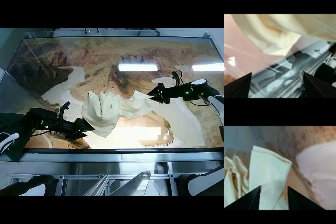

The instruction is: Fold the shirts.

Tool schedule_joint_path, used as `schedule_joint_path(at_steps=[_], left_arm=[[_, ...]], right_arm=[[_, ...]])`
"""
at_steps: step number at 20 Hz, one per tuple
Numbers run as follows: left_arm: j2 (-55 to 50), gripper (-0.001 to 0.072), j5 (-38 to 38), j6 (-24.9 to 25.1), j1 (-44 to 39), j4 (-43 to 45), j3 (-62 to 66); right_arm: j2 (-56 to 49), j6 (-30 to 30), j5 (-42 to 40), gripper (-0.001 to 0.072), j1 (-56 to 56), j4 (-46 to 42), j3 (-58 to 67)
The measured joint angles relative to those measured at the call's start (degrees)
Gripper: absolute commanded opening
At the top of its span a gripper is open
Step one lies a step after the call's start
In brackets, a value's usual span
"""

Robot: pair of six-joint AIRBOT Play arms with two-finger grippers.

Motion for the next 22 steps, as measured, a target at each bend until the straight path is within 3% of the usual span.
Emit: schedule_joint_path(at_steps=[1, 6, 7, 9, 10, 15, 16, 18, 22], left_arm=[[-2.03, 0.0519, -0.28, 0.15, -0.66, -0.02, 1.11], [-10.25, 0.0519, -0.09, 0.5, -4.94, -1.05, 7.67], [-11.61, 0.0459, -0.09, 0.5, -5.64, -1.2, 8.83], [-13.84, 0.0054, -1.44, 0.57, -6.54, -0.83, 10.62], [-14.62, 0.0012, -2.05, 0.61, -6.73, -0.15, 11.26], [-14.34, 0.0013, -2.32, 1.07, -5.84, 0.81, 12.59], [-14.05, 0.0013, -2.32, 1.22, -5.46, 0.9, 12.68], [-13.35, 0.0013, -1.79, 1.44, -4.7, 0.85, 12.79], [-9.29, 0.0013, 0.61, 1.64, -3.08, 0.0, 13.38]], right_arm=[[-0.55, 0.35, -0.2, 0.0367, 0.2, 0.04, 0.52], [-2.19, 1.9, -0.57, 0.0368, 0.59, 0.04, 1.51], [-2.32, 2.1, -0.57, 0.0368, 0.63, 0.04, 1.57], [-2.51, 2.51, -0.57, 0.0367, 0.63, 0.04, 1.64], [-2.62, 2.54, -0.61, 0.0367, 0.63, 0.04, 1.68], [-4.09, 3.41, -0.33, 0.0358, 1.2, 1.2, 1.79], [-4.39, 3.39, -0.28, 0.0296, 1.55, 1.57, 1.79], [-4.98, 2.45, -0.48, 0.003, 2.43, 2.82, 1.77], [-4.63, -4.68, 4.52, 0.0019, 3.37, 15.32, 2.82]])
